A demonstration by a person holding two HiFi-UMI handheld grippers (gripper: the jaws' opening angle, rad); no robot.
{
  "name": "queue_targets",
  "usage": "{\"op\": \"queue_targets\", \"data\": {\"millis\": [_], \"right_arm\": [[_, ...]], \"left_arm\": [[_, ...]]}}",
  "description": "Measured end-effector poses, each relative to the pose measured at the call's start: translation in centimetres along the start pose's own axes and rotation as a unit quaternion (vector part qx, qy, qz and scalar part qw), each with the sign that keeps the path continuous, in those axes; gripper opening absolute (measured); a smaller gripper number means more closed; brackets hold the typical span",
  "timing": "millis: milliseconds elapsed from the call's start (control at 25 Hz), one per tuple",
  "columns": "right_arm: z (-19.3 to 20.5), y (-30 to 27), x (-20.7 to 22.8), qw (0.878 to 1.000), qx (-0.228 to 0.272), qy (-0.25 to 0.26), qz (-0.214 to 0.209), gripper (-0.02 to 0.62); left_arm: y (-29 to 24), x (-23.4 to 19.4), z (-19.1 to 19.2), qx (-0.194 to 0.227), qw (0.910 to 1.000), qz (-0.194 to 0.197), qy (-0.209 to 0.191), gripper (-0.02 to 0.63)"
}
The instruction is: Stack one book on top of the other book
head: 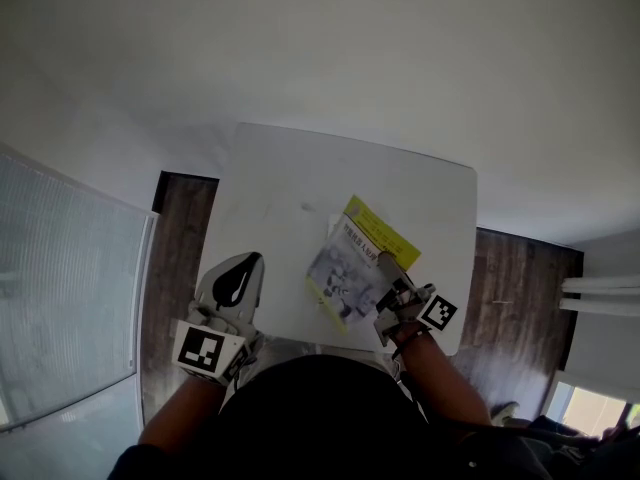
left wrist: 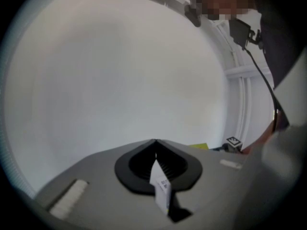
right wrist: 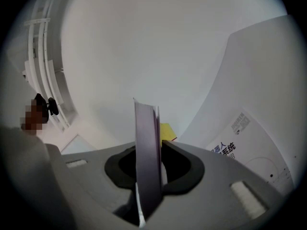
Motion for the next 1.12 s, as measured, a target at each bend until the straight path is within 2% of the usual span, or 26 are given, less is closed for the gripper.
{"op": "queue_targets", "data": {"millis": [120, 240, 440, 960, 1120], "right_arm": [[-0.1, 0.1, 0.2, 1.000, 0.001, -0.004, 0.001, 0.086], [-0.3, 0.1, 0.5, 1.000, 0.002, -0.006, 0.002, 0.086], [-0.3, 0.3, 1.0, 1.000, 0.000, -0.007, 0.009, 0.086], [-0.5, 1.2, 3.9, 0.999, 0.011, -0.029, 0.031, 0.086], [-0.6, 1.4, 4.3, 0.999, 0.012, -0.035, 0.033, 0.086]], "left_arm": [[0.1, -0.1, -0.1, -0.001, 1.0000, -0.002, -0.002, 0.006], [0.3, -0.6, 0.6, -0.015, 0.9996, -0.005, -0.022, 0.006], [0.1, 0.2, -0.2, -0.004, 1.0000, -0.006, 0.000, 0.006], [-0.2, 1.0, 0.5, -0.014, 0.9998, -0.012, -0.001, 0.006], [-0.3, 1.3, 0.8, -0.020, 0.9997, -0.008, -0.014, 0.006]]}}
Point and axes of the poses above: the fingertips, and each gripper's own axes: y backward along the fingers, x to its right, z out of its underside, the point moved 3 cm from there along y, backward along the fingers, and after that the axes turned 4 degrees about y, right-handed, at the moved point
